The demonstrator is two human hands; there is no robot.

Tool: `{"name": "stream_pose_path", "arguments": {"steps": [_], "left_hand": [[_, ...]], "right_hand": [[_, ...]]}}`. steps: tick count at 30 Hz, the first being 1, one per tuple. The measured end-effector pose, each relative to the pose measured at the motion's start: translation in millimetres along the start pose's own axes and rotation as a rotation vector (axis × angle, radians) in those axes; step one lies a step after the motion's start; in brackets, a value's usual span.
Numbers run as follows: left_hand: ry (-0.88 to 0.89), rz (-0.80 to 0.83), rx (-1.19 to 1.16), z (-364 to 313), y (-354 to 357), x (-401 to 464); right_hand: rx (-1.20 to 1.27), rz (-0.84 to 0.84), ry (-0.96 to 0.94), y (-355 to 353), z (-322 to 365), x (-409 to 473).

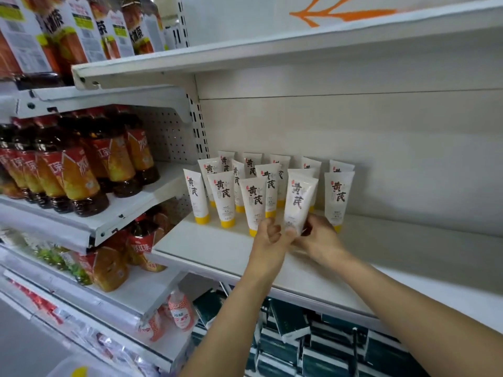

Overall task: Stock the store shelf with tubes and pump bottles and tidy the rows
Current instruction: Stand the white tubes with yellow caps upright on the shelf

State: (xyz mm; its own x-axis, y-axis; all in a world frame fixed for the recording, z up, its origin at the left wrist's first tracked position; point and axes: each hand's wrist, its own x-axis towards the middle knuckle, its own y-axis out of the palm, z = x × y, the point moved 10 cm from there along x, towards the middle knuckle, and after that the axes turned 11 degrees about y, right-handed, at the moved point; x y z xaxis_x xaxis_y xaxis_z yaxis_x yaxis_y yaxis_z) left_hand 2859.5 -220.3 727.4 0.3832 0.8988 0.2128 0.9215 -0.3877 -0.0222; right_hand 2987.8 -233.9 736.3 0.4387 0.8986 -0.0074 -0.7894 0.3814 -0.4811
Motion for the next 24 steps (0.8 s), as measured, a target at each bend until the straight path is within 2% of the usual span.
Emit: {"name": "stream_pose_path", "arguments": {"steps": [10,24], "left_hand": [[-0.137,-0.045,-0.092,20.3,4.9,3.3],[-0.241,-0.162,-0.182,30.3,-11.3,-7.9]], "right_hand": [[-0.137,-0.052,0.043,0.1,-21.0,18.2],[-0.144,-0.045,0.072,3.4,-23.0,15.3]]}}
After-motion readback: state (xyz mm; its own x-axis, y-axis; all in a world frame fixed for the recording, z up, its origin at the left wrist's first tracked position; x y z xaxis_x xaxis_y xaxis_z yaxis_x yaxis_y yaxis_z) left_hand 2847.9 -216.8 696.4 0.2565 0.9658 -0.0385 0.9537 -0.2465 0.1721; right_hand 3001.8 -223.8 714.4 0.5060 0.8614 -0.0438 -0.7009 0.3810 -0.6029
